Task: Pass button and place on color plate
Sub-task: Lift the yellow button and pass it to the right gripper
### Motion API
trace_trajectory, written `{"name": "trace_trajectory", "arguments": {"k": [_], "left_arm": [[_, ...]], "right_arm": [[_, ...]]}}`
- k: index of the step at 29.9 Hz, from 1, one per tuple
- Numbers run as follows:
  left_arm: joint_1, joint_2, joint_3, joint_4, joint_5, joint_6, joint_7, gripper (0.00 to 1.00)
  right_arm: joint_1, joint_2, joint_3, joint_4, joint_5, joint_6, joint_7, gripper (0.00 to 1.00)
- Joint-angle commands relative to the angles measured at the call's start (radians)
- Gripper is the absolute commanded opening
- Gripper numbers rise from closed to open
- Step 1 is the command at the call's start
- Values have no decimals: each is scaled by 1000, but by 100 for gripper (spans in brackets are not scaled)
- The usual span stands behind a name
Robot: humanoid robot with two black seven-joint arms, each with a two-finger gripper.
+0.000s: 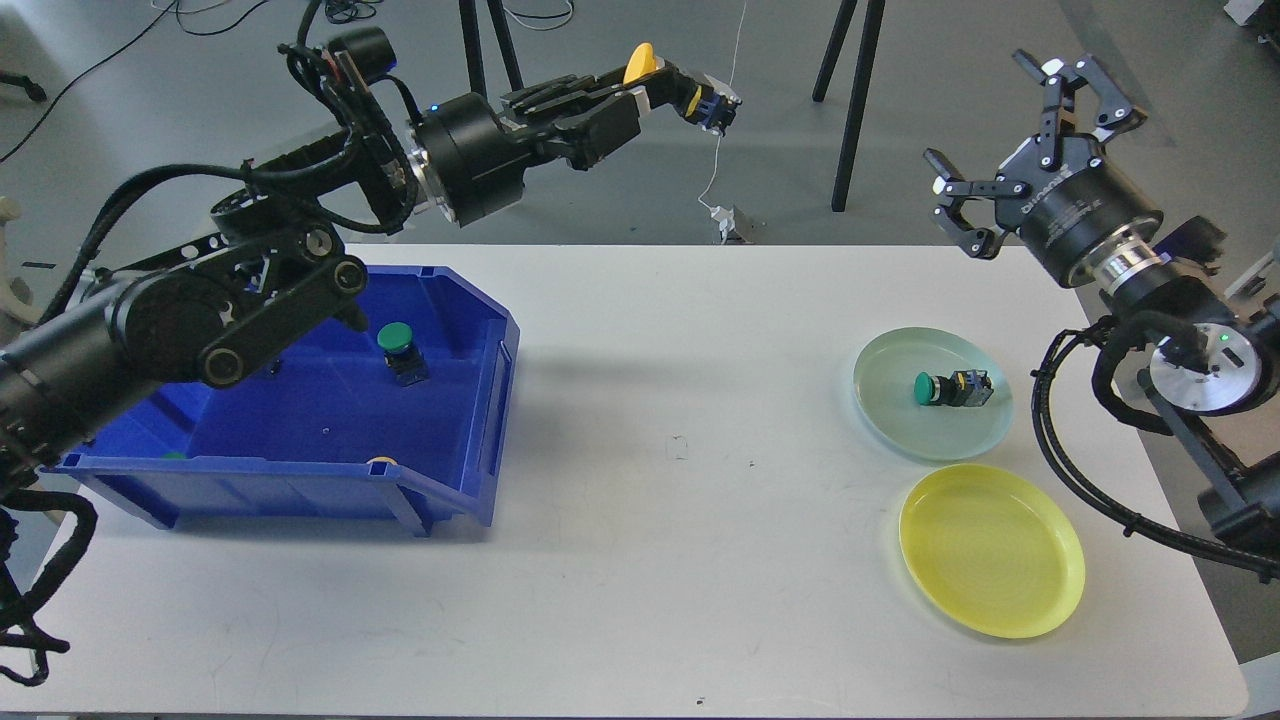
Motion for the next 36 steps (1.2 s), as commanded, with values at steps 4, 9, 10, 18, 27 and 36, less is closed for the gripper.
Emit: {"name": "trace_trajectory", "arguments": {"k": [4,9,10,18,27,36], "left_arm": [[32,-57,1,36,0,21,0,28],[32,-66,2,36,0,29,0,28],[32,-66,4,36,0,27,0,28],[32,-65,11,36,5,27,0,28],[31,-65,11,35,6,27,0,28],[31,-62,13,35,8,26,0,28]], "right_arm": [[44,76,-116,32,-10,0,-1,91],[57,140,-137,34,-22,8,-1,90],[60,151,-137,32,-34,8,-1,90],[97,175,-140,20,-68,9,-1,85],[112,203,-163,19,-111,11,-40,56],[117,215,-178,-4,-111,9,-44,31]]}}
